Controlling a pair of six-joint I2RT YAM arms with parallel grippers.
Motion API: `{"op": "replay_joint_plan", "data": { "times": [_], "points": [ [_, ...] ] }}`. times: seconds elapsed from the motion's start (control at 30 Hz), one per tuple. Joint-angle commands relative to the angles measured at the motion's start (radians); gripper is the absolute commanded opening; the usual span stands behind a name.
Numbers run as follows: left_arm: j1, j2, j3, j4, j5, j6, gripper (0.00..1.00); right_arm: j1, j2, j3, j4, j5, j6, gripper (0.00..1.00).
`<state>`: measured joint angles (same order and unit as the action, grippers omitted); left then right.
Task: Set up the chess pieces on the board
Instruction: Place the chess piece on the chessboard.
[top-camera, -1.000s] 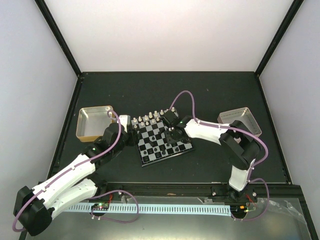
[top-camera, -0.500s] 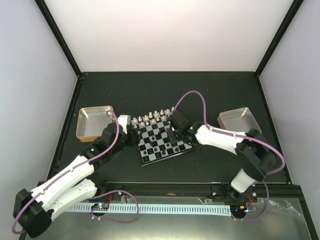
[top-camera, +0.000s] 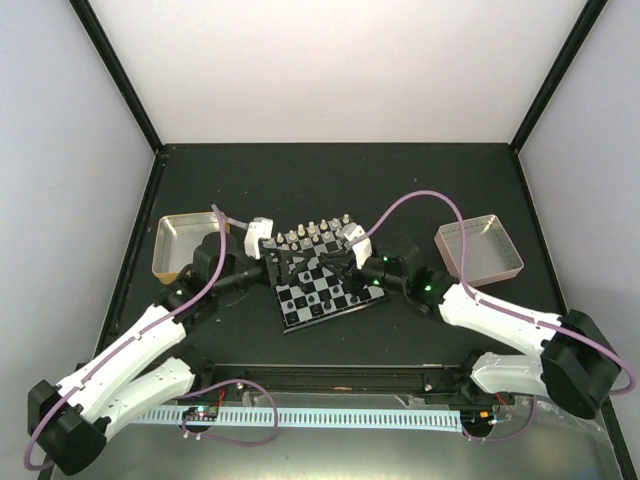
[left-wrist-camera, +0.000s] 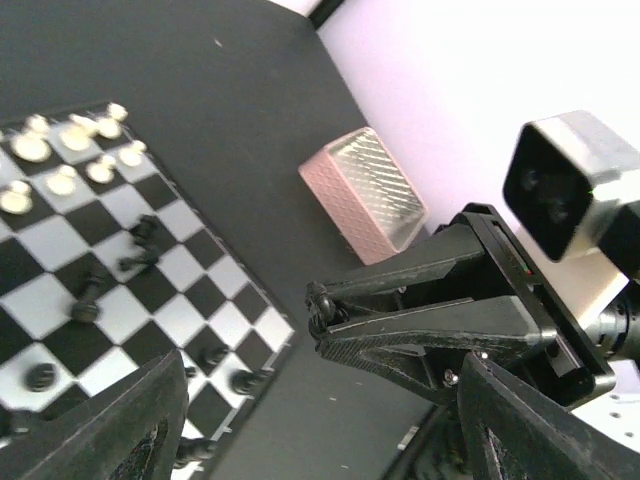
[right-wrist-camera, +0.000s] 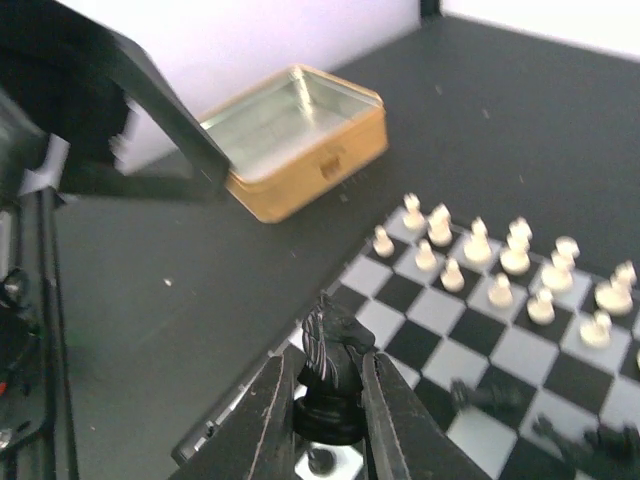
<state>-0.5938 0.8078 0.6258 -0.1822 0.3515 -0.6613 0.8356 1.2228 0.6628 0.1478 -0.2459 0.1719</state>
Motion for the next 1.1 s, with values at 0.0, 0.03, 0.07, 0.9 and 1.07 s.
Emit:
{"op": "replay_joint_plan", "data": {
  "times": [0.0, 0.03, 0.07, 0.9, 1.07],
  "points": [
    [0.014, 0.037, 0.039, 0.101, 0.196, -0.136, 0.75, 0.004, -0.045, -0.021, 0.173, -0.120, -0.092, 0.11],
    [0.015, 0.049, 0.041, 0.123, 0.222, -0.155, 0.74, 0.004, -0.049, -0.023, 0.184, -0.129, -0.095, 0.12],
    [0.014, 0.060, 0.045, 0.140, 0.243, -0.168, 0.73, 0.004, -0.053, -0.027, 0.194, -0.137, -0.098, 0.12],
    [0.016, 0.182, 0.092, 0.112, 0.236, -0.168, 0.01, 0.007, -0.027, -0.014, 0.141, -0.146, -0.074, 0.38],
    [0.016, 0.135, 0.092, -0.002, 0.120, -0.056, 0.02, 0.008, -0.083, -0.042, 0.100, -0.055, -0.001, 0.75]
  ]
}}
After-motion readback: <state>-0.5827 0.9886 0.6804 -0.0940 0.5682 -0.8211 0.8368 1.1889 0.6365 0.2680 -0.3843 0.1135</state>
